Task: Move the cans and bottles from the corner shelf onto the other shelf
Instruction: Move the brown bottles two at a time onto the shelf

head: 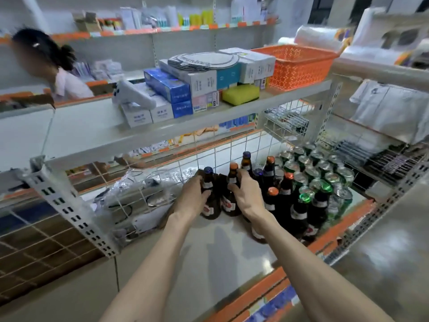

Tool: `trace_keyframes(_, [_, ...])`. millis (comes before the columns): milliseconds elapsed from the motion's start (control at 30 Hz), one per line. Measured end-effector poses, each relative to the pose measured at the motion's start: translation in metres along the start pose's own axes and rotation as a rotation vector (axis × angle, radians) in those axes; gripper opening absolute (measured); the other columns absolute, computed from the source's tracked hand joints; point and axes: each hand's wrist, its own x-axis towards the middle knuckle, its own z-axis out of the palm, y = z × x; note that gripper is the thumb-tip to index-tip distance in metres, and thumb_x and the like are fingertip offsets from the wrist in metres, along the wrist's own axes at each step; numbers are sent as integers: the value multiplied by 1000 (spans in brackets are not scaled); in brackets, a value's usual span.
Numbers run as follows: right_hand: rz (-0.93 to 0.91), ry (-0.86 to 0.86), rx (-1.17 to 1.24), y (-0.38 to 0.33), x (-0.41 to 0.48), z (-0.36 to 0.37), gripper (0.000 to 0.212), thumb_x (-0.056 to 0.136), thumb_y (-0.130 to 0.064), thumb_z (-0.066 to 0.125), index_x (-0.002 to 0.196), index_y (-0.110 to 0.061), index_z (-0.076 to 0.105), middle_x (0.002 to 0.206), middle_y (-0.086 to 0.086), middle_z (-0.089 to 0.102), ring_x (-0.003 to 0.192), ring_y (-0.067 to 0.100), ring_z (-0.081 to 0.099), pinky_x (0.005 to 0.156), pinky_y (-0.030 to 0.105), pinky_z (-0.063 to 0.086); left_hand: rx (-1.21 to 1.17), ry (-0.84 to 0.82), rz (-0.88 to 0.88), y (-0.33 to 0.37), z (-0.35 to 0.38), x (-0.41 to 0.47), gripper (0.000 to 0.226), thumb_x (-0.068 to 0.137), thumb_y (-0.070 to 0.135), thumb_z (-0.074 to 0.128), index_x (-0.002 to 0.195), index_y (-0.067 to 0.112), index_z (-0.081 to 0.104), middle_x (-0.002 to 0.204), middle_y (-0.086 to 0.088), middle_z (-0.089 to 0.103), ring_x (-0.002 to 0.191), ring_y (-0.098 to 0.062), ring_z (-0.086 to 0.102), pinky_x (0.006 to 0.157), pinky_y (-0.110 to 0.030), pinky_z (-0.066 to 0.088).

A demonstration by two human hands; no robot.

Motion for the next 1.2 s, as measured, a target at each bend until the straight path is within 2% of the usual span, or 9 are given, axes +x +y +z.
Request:
trace_keyframes(200, [74, 48, -18, -3, 37, 12, 32, 92, -16, 60, 122, -10, 50, 112, 16, 65, 104, 35, 60, 71, 32, 35, -146, 5, -70, -11, 12, 41, 26, 84, 27, 75, 108, 21, 66, 104, -1, 73, 96, -24, 68, 84, -40, 54])
trace_keyframes(367, [126, 89, -10, 10, 44, 27, 22, 91, -20, 63, 103, -13, 46, 101, 15, 67, 95, 36, 63, 70, 39, 46, -251, 29, -55, -16, 23, 46, 23, 84, 27, 77, 103, 19, 66, 99, 2, 73, 89, -18, 66, 74, -33, 49])
trace_keyframes(533, [105, 123, -40, 17, 48, 32, 22, 91, -23, 64, 104, -11, 52, 98, 15, 68, 92, 37, 63, 74, 42, 49, -258, 56, -65, -13, 23, 42, 18, 90, 29, 72, 98, 18, 60, 90, 5, 68, 80, -15, 62, 59, -22, 37])
trace_keyframes(700, [73, 134, -62, 19, 46, 31, 21, 91, -23, 63, 105, -11, 53, 97, 16, 68, 91, 37, 63, 75, 44, 51, -319, 67, -86, -12, 21, 26, 21, 90, 25, 71, 110, 22, 64, 98, 7, 70, 89, -14, 65, 76, -30, 51])
trace_keyframes(800, [50, 127, -55, 19, 41, 28, 19, 91, -22, 61, 104, -12, 51, 95, 17, 68, 90, 39, 63, 75, 45, 51, -360, 103, -123, -13, 19, 15, 20, 88, 23, 72, 106, 25, 64, 100, 4, 72, 92, -16, 69, 84, -37, 55])
trace_keyframes(967, [35, 87, -37, 19, 33, 23, 20, 91, -22, 62, 103, -11, 50, 98, 18, 69, 93, 40, 63, 76, 43, 49, -323, 143, -176, -14, 17, -2, 28, 90, 27, 72, 115, 18, 65, 112, 0, 70, 98, -15, 63, 82, -33, 51])
trace_keyframes(1033, [38, 70, -11, 20, 29, 23, 19, 90, -21, 63, 102, -9, 53, 99, 19, 69, 93, 40, 63, 72, 39, 45, -307, 144, -187, -15, 14, -10, 29, 90, 27, 71, 116, 16, 65, 112, 1, 70, 84, -4, 62, 71, -21, 45])
trace_keyframes(1100, [35, 56, 11, 19, 26, 21, 17, 90, -19, 63, 99, -8, 54, 97, 19, 69, 92, 39, 62, 67, 34, 37, -301, 147, -200, -16, 11, -16, 22, 90, 24, 71, 108, 13, 65, 104, 3, 69, 69, 10, 56, 59, -9, 36])
trace_keyframes(1200, [4, 27, 28, 20, 22, 21, 17, 90, -19, 63, 100, -7, 56, 96, 17, 69, 91, 38, 63, 67, 34, 38, -293, 160, -205, -19, 9, -22, 14, 89, 19, 72, 91, 16, 59, 89, 6, 64, 64, 16, 59, 54, -7, 39])
